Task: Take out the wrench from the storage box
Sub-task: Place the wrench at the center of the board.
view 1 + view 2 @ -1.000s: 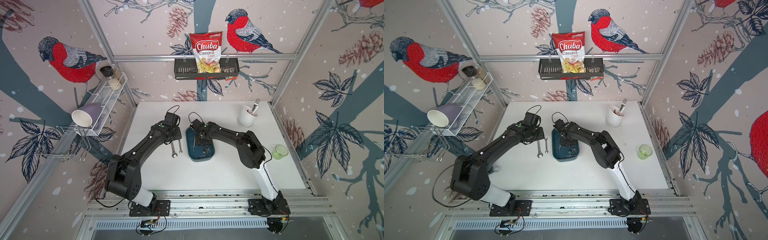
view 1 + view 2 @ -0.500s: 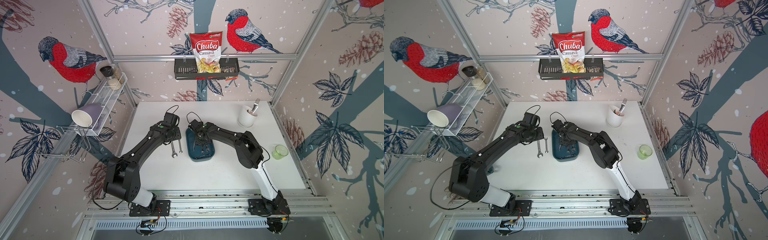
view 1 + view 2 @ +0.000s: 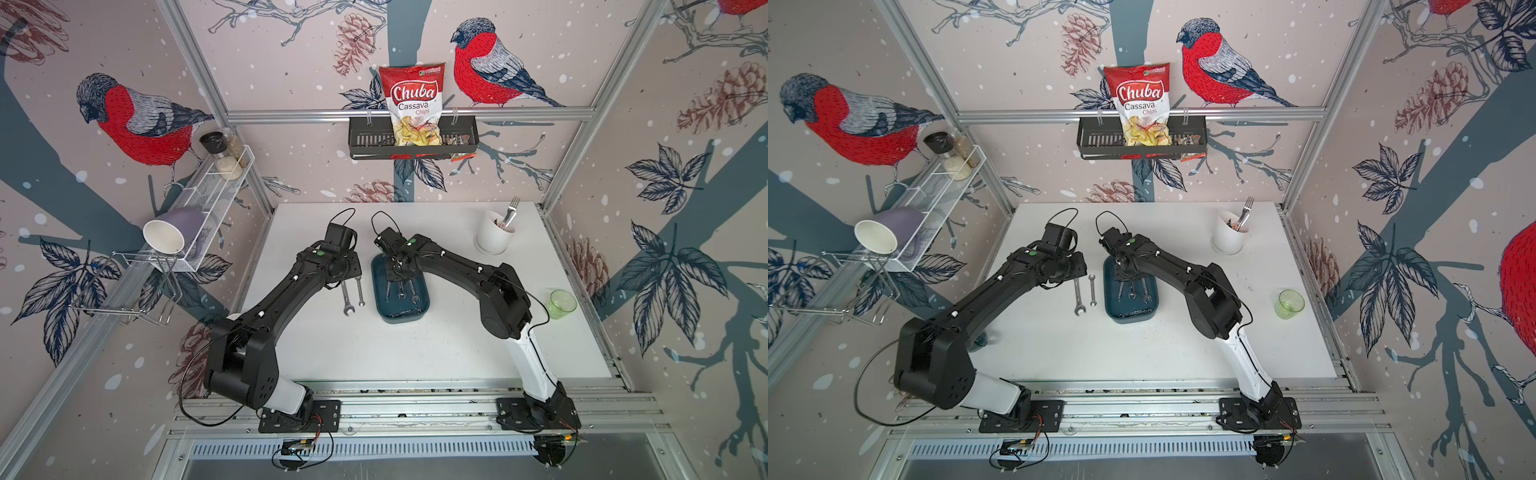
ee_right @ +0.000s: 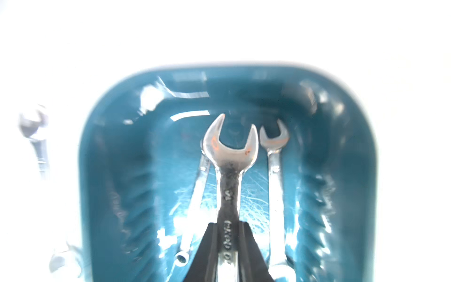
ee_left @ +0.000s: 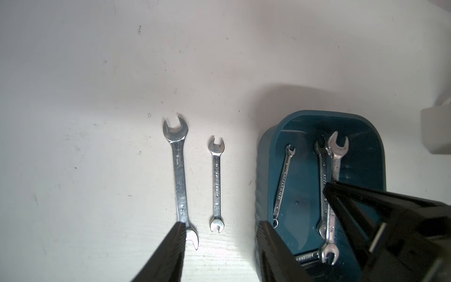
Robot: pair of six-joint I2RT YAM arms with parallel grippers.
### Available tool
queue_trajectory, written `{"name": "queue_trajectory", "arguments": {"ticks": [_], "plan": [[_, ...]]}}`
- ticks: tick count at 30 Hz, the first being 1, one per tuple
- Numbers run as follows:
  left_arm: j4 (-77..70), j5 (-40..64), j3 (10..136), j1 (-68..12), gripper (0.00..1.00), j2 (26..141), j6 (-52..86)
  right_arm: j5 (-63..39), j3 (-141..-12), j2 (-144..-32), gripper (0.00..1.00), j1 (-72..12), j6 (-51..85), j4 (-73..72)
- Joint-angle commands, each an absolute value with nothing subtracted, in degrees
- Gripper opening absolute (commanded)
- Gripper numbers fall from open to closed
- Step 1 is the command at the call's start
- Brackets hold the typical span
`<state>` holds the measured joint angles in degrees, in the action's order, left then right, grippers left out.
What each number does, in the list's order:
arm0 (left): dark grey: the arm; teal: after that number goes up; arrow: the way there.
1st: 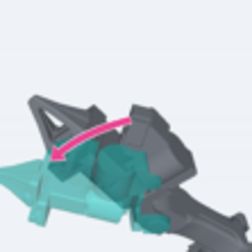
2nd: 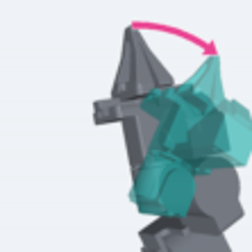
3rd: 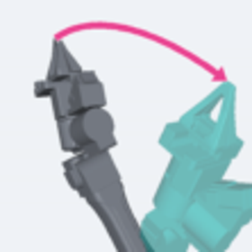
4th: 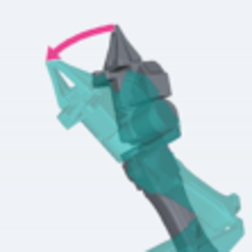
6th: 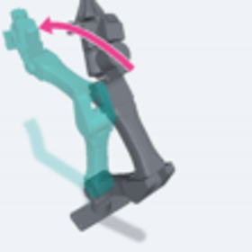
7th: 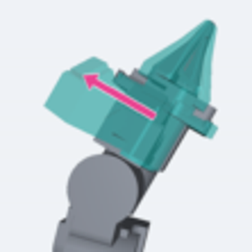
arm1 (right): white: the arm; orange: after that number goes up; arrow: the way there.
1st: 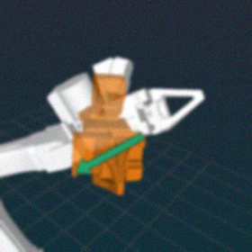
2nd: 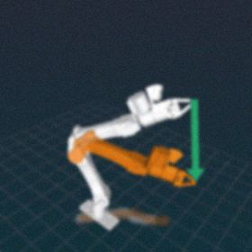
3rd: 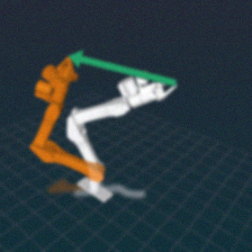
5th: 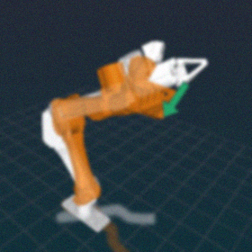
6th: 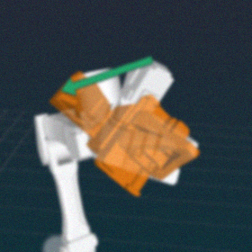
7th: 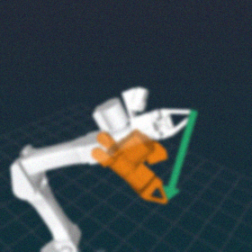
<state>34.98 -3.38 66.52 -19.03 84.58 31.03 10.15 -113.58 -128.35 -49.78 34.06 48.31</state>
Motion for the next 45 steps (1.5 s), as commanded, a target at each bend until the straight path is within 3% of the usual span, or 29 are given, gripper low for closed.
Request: {"name": "queue_trajectory", "arguments": {"ticks": [1,8,20,27,45], "plan": [[36.18,-3.3,67.21,-18.82,0.52,84.21,29.88,11.17,-114.68,-126.5,0.08,-49.49,32.46,49.96],[36.48,-2.65,68.16,-18.81,0.52,84.46,29.59,14.08,-111.55,-120.73,0.08,-46.76,30.13,51.3],[36.81,-0.31,69.62,-18.9,0.52,84.12,29.59,11.01,-86.5,-107.53,0.08,-34.76,26.77,39.7],[37.38,0.46,71.13,-20.53,0.52,84.11,30.27,6.34,-77.17,-108.45,0.08,-32.0,26.43,31.91],[39.24,-4.81,79.93,-34.38,0.5,91.89,37.03,5.61,-72.19,-112.24,0.07,-31.6,27.78,27.75]]}}
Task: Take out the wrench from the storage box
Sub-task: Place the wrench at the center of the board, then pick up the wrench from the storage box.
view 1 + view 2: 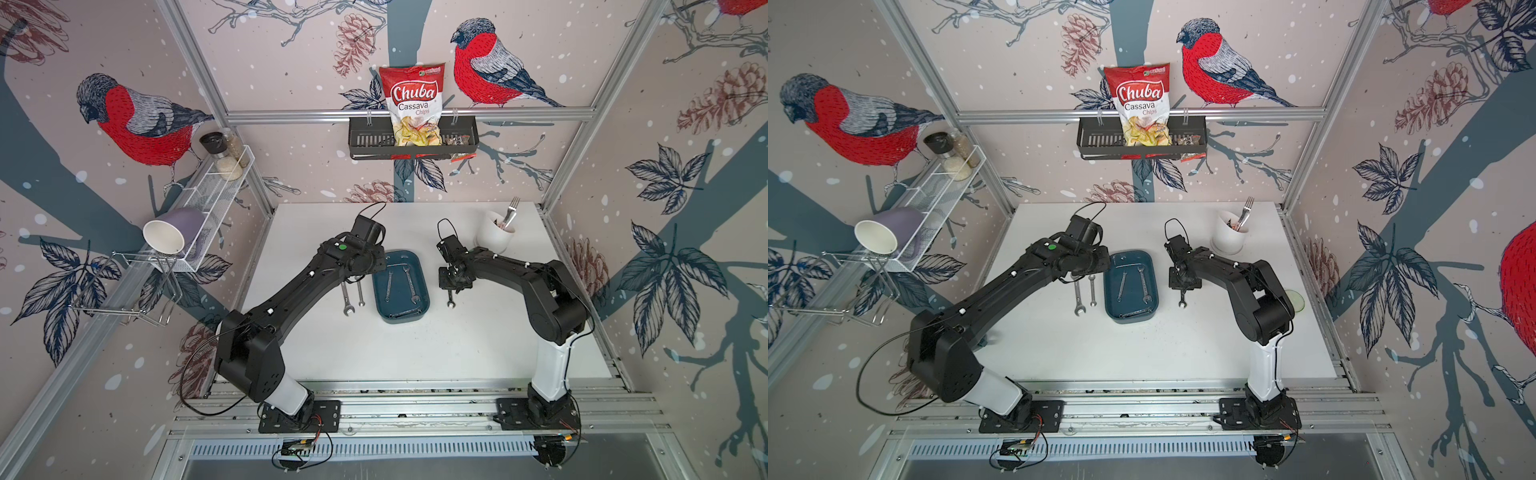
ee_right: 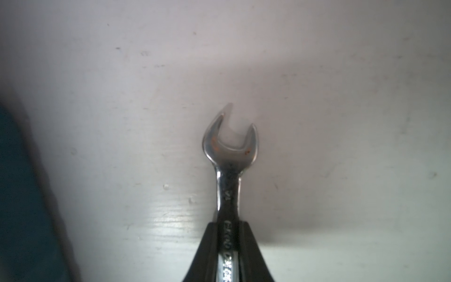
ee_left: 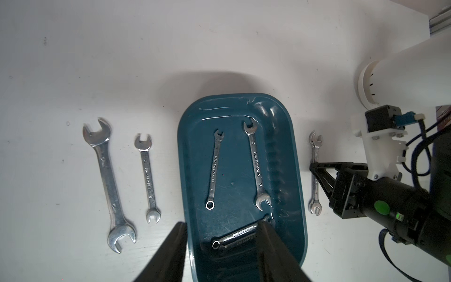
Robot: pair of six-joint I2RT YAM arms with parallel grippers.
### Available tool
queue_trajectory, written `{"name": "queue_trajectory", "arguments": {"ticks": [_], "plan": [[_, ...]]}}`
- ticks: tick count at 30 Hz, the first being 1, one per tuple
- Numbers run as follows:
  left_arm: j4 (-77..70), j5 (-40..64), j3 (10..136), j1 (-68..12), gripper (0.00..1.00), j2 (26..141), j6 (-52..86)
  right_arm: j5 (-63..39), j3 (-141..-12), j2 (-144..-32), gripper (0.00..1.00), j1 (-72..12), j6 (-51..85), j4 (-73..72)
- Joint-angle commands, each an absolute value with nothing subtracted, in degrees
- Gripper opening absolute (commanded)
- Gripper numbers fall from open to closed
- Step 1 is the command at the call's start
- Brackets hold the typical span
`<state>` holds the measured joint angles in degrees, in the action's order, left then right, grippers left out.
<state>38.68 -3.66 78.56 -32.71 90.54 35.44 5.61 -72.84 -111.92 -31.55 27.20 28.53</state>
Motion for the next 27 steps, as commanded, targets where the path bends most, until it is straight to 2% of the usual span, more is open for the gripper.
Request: {"name": "queue_trajectory", "arguments": {"ticks": [1,6,16,21,27], "plan": [[39.46,-5.0,80.54,-35.12,0.5,92.89,37.45,5.56,-72.01,-112.24,0.08,-31.56,27.88,27.48],[39.12,-5.33,83.32,-38.15,0.48,97.95,38.45,5.31,-71.54,-111.97,0.12,-31.65,27.87,27.29],[38.39,-5.96,86.68,-40.91,0.45,107.19,39.77,4.92,-68.91,-108.69,0.35,-31.61,27.9,26.47],[37.81,-6.71,87.88,-41.56,0.37,111.62,39.93,5.14,-68.43,-107.18,0.37,-31.46,27.86,27.11],[37.44,-7.26,89.1,-42.01,0.37,115.93,40.04,4.81,-67.85,-104.5,0.41,-31.03,27.77,27.38]]}}
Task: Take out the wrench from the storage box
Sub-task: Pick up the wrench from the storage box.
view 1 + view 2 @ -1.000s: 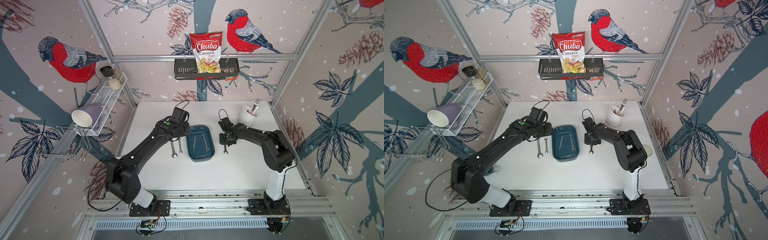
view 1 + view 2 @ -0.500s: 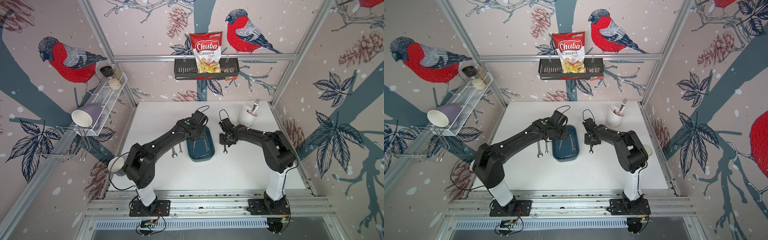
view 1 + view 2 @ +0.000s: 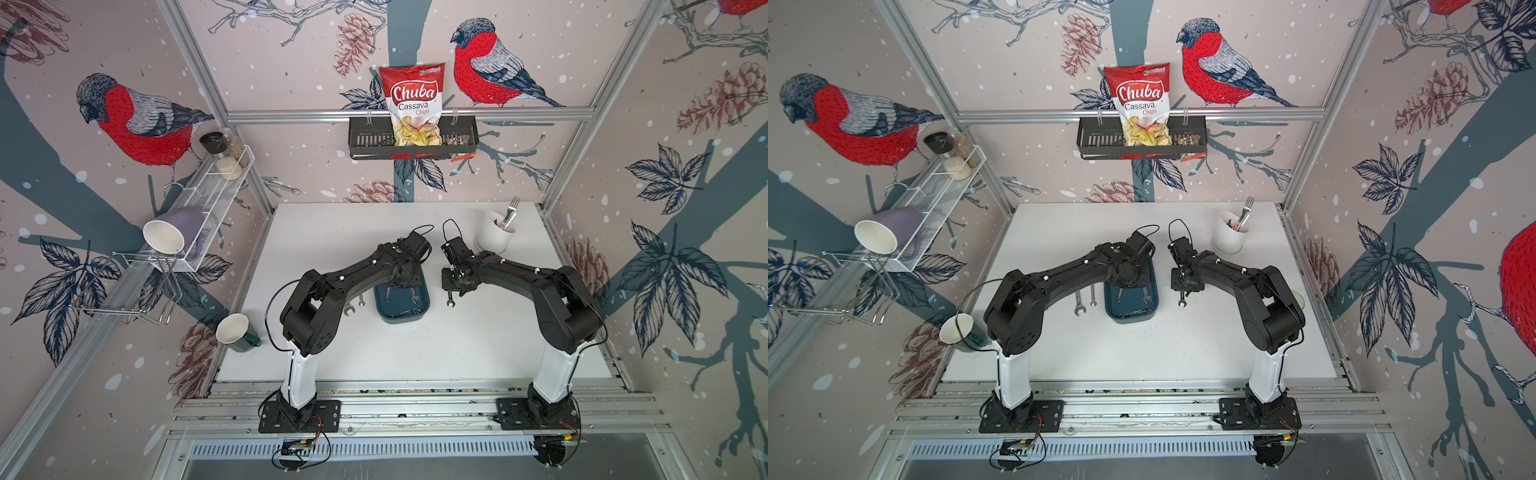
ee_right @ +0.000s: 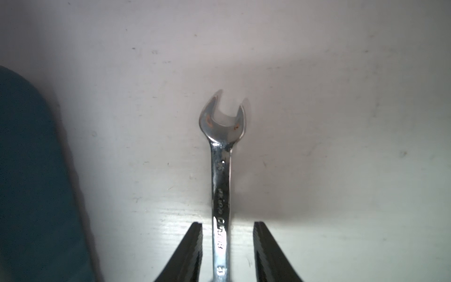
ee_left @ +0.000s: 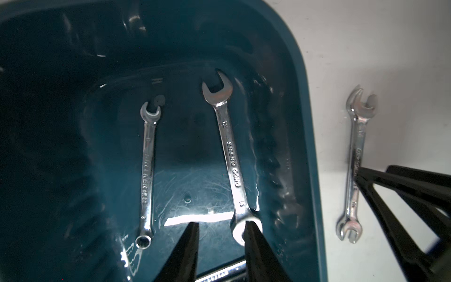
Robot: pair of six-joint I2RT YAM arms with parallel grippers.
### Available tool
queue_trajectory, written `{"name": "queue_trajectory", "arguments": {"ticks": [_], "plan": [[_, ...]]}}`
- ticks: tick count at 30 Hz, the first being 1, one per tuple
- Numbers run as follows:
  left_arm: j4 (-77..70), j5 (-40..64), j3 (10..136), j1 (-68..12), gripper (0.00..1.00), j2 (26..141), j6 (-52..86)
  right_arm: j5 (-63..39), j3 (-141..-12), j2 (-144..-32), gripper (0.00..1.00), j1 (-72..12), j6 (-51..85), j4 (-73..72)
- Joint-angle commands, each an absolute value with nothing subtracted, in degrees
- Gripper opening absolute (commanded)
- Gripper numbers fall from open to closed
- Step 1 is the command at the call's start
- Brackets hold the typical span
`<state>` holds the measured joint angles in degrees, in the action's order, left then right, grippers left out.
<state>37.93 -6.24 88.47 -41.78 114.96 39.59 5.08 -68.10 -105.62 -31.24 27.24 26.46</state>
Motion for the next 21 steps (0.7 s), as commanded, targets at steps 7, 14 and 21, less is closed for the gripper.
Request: {"name": "queue_trajectory", "arguments": {"ticks": [7,14,21], "plan": [[37.17,-7.38,90.93,-42.49,0.42,119.45,39.98,3.54,-67.08,-101.77,0.43,-30.27,27.78,27.36],[37.23,-7.74,92.64,-42.54,0.45,122.4,40.01,2.21,-65.94,-100.4,0.43,-29.87,28.1,26.81],[39.46,-10.05,92.85,-42.29,0.45,124.13,39.26,2.05,-65.17,-99.69,0.43,-29.65,28.12,26.79]]}}
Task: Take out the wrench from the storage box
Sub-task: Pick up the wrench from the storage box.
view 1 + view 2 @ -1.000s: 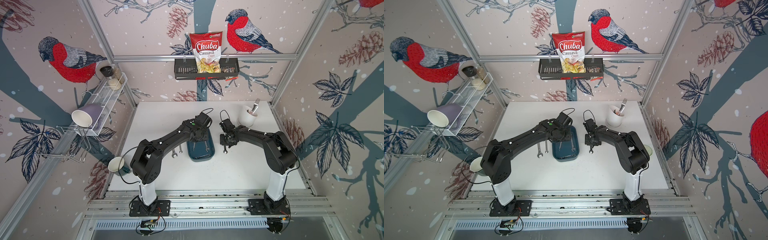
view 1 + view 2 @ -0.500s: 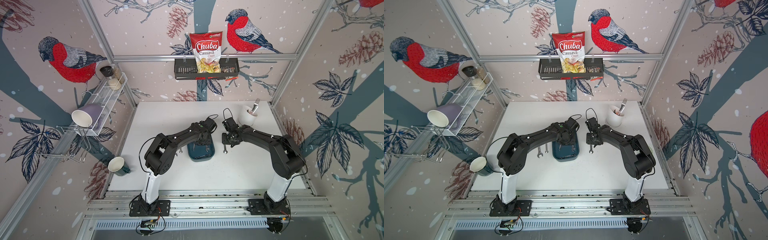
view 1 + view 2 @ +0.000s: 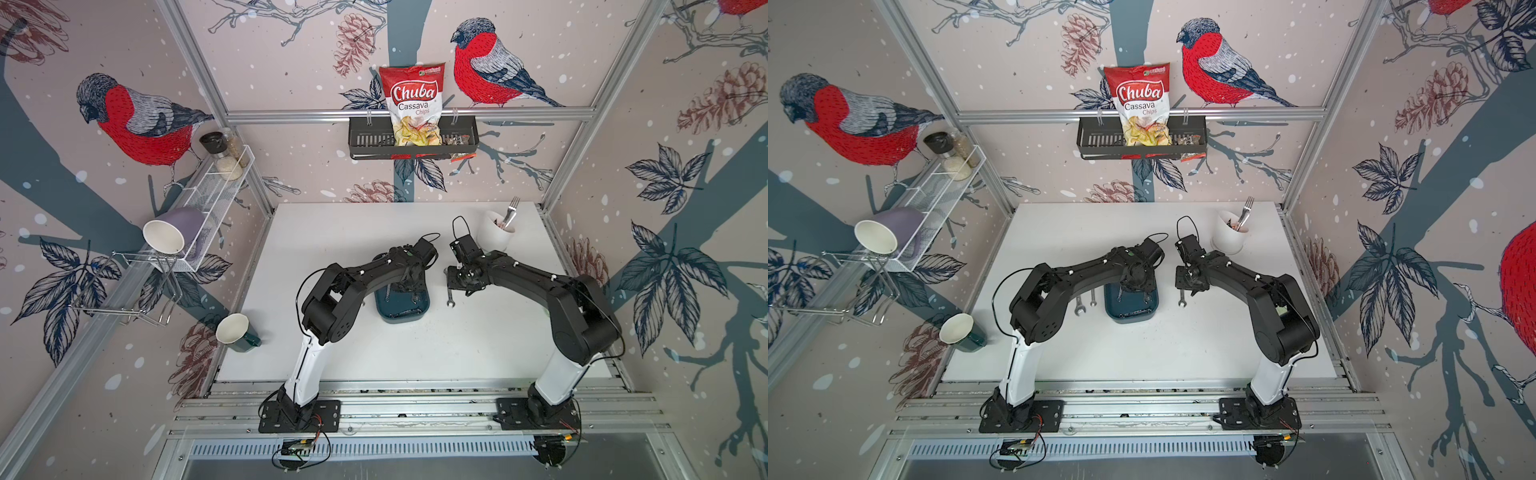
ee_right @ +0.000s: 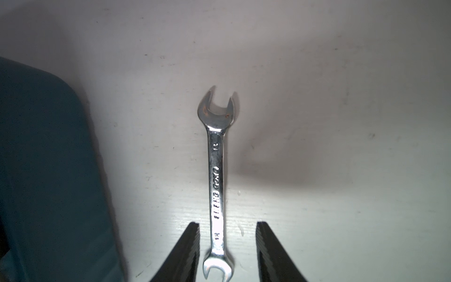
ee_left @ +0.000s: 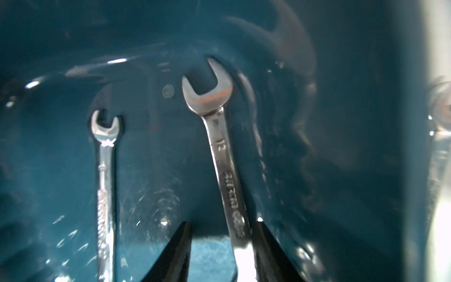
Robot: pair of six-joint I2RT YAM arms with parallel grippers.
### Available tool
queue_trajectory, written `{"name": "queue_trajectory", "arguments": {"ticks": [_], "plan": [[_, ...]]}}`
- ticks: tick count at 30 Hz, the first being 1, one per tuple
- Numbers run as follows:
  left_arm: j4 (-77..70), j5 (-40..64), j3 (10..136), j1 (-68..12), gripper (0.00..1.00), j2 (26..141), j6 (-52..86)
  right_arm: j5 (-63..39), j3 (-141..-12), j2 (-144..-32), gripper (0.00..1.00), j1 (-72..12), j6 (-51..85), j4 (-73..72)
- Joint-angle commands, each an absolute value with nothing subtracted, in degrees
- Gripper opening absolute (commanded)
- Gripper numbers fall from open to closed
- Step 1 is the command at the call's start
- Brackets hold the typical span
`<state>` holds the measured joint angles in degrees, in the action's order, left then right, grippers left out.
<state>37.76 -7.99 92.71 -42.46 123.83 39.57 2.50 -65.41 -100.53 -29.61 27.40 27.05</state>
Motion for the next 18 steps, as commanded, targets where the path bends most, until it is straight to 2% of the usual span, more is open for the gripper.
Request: {"name": "queue_trajectory", "arguments": {"ticks": [1,10,18], "plan": [[39.68,-10.23,92.63,-42.2,0.45,124.1,39.12,2.15,-65.08,-99.46,0.44,-29.54,28.12,26.75],[39.93,-12.23,86.95,-39.76,0.37,119.89,36.9,1.92,-65.04,-99.13,0.44,-29.27,28.3,26.57],[35.46,-10.18,87.72,-38.74,0.36,120.16,27.04,1.76,-64.69,-99.37,0.44,-29.21,28.3,26.34]]}}
